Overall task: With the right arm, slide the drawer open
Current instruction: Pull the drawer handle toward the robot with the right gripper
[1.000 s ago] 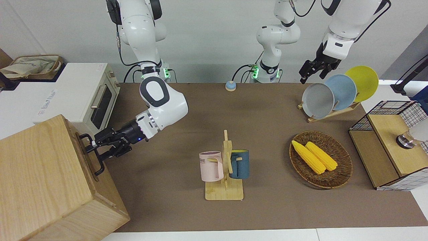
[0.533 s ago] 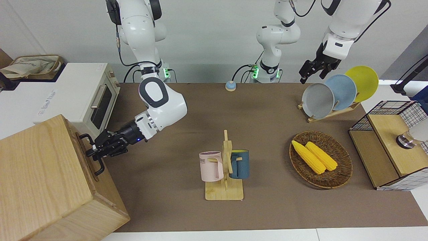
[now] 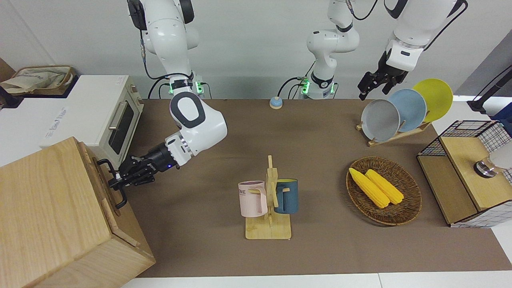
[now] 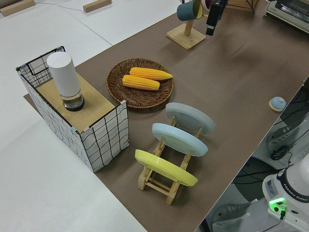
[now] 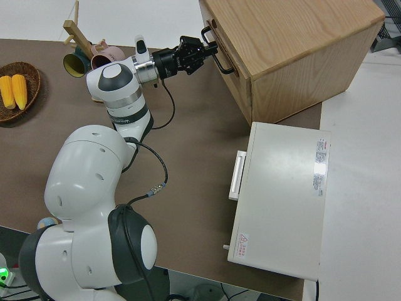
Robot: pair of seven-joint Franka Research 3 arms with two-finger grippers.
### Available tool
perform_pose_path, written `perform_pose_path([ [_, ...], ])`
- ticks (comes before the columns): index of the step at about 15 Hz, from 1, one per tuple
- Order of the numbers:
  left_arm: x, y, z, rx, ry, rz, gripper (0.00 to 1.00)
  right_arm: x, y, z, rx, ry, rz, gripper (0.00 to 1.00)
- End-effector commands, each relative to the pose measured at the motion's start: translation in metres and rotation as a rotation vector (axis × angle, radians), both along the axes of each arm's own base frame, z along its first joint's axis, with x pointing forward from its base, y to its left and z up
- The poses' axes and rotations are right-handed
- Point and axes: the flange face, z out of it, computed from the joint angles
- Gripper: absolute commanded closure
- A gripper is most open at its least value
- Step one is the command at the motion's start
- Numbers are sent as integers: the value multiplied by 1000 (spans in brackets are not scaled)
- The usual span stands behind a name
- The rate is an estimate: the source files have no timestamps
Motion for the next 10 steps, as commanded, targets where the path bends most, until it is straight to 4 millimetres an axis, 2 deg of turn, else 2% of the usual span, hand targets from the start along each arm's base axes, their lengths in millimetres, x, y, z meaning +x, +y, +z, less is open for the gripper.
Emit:
perform_pose_path([
  [1,-4,2,5,-1,3,-6,7,-11,26,3,-34,-1,-12,860],
  [4,-4,2,5,-1,3,-6,7,-20,42,6,-31,13,-45,863],
  [10,-4,2,5,-1,5,-6,7,-46,89,15,-37,33,-81,877],
])
